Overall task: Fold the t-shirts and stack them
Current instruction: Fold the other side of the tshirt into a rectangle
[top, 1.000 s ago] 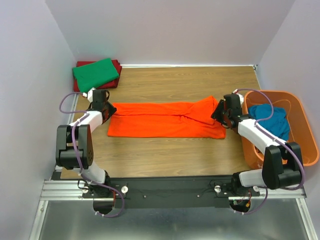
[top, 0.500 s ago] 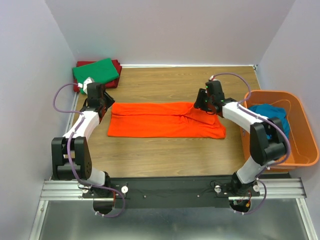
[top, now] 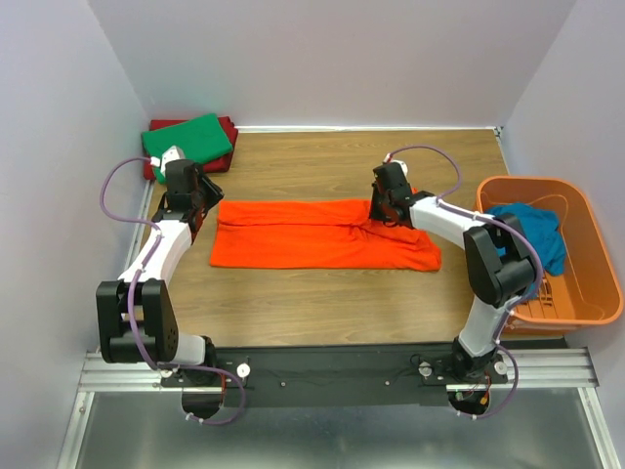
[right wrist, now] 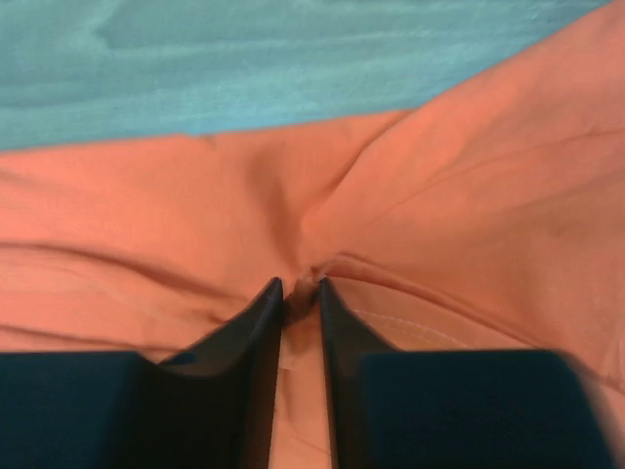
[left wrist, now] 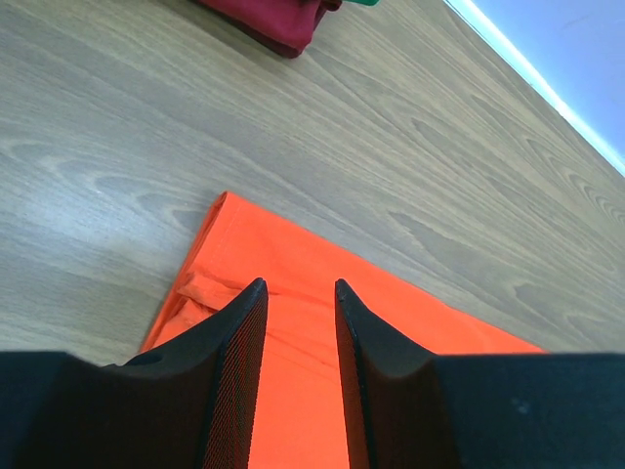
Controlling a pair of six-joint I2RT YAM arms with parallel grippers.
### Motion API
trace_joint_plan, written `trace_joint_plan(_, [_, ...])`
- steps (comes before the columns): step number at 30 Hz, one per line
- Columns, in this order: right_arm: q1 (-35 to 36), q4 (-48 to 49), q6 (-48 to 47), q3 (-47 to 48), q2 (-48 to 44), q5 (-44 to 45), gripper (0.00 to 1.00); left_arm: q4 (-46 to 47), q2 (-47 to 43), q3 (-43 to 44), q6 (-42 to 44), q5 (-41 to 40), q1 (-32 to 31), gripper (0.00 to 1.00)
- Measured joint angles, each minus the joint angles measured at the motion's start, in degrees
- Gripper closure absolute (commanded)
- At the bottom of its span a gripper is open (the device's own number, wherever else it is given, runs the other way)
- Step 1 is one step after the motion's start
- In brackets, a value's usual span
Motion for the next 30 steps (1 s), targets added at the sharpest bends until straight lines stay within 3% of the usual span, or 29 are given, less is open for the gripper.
trace_joint_plan(4, [1.5, 0.0, 1.7, -3.1, -2.0, 0.8, 0.88, -0.2, -0.3, 0.0, 0.4, 0.1, 0.0, 0.59])
trace_joint_plan(11, [3.3, -0.1, 5.2, -10.9, -10.0, 1.1, 0.89, -0.8, -0.3, 0.0, 0.6, 0.3, 0.0, 0.6])
trace_joint_plan(14, [4.8, 0.6, 6.8, -14.1, -13.6, 1.0, 0.81, -1.0, -0.3, 0.0, 0.6, 0.4, 0.0, 0.6])
trace_joint_plan(16, [6.0, 1.6, 8.0, -16.6, -15.2, 0.4, 0.61, -1.0, -0.3, 0.0, 0.6, 0.5, 0.0, 0.6])
trace_joint_plan(18, [7.5, 2.2, 8.8, -18.0, -16.1, -0.2, 0.5, -1.0, -0.3, 0.0, 0.6, 0.5, 0.0, 0.6])
trace_joint_plan(30, [7.9, 3.0, 8.1, -17.2, -19.1, 2.0, 0.47, -1.1, -0.3, 0.0, 0.7, 0.5, 0.0, 0.6])
